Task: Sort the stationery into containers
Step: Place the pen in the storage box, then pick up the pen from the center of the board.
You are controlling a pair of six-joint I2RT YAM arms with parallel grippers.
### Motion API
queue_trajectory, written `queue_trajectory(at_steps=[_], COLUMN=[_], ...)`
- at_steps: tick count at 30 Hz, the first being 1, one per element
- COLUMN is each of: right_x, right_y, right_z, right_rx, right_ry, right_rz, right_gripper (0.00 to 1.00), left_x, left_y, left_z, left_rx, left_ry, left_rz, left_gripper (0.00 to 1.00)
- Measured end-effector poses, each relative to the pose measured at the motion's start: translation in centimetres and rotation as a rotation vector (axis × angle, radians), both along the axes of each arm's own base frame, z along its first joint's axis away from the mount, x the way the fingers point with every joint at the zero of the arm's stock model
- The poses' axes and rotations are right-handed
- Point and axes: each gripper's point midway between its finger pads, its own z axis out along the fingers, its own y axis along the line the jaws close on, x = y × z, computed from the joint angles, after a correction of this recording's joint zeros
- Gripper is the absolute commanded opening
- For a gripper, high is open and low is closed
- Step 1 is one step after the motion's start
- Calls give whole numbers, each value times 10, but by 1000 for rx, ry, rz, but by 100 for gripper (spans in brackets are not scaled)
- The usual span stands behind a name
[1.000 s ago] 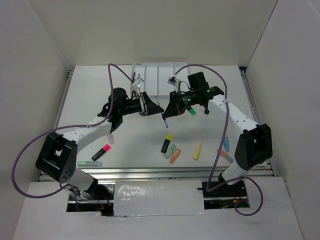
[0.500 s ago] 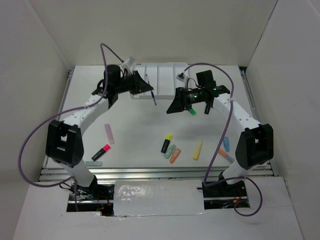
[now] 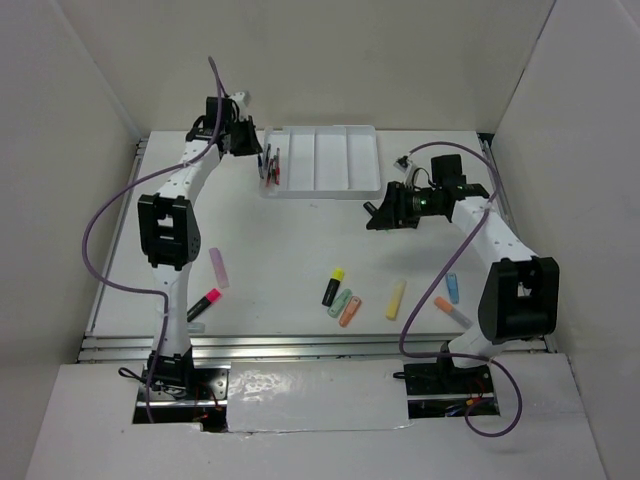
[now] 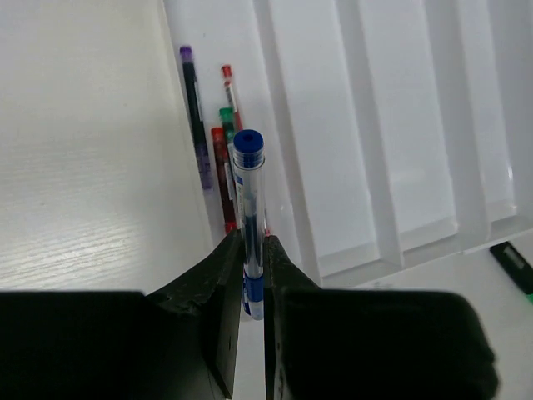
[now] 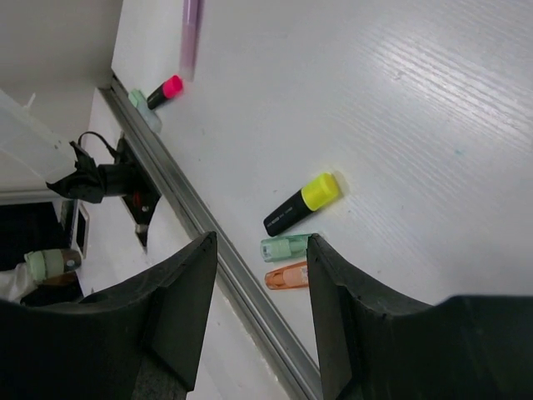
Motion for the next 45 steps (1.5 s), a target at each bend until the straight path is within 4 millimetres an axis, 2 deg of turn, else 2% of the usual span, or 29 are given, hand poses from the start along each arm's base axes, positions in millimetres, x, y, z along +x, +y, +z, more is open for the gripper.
queue_trajectory(at_steps=[2, 5, 10, 15, 20, 21, 24, 26, 29, 32, 35, 37, 40, 42, 43, 45], right_x=[0, 4, 7, 5, 2, 2, 3, 4, 6, 5, 2, -2, -18, -31, -37, -52], right_y=[-4, -11, -21, -24, -28, -30, -40, -45, -53, -61, -73, -79, -90, -95, -97, -99], right_z=[-1, -1, -3, -5, -10, -10, -12, -13, -16, -19, -17, -14, -16, -22, -27, -37], right_rx=[-7, -12, -27, -37, -56, -58, -65, -72, -89, -127, -192, -240, -354, -425, -459, -515], right_ry=[0, -10, -23, -24, -16, -12, -2, -2, 5, 7, -23, -57, -115, -135, -141, -133], right_rz=[-10, -28, -42, -39, -35, -39, -62, -74, -99, -121, -143, -151, -146, -127, -113, -80], right_gripper=[54, 54, 53, 53, 53, 53, 54, 54, 54, 54, 54, 54, 54, 54, 54, 54], left_x=[2, 6, 12, 14, 13, 13, 11, 11, 11, 8, -5, -19, -53, -74, -83, -100], left_y=[3, 3, -11, -29, -42, -42, -41, -40, -40, -39, -36, -31, -23, -15, -11, 0], left_z=[-23, -43, -39, -37, -61, -68, -83, -85, -85, -83, -66, -40, 18, 66, 90, 128], left_rx=[-3, -7, -17, -19, -11, -7, 11, 21, 20, 21, 31, 31, 14, -10, -23, -39], left_ry=[40, 60, 16, -12, 18, 29, 51, 52, 51, 58, 56, 37, -31, -111, -155, -232], left_rz=[-2, -7, -35, -64, -81, -81, -86, -91, -91, -92, -102, -100, -101, -109, -114, -123], left_gripper=[9, 10, 12, 21, 27, 30, 46, 62, 69, 70, 70, 70, 71, 80, 91, 96])
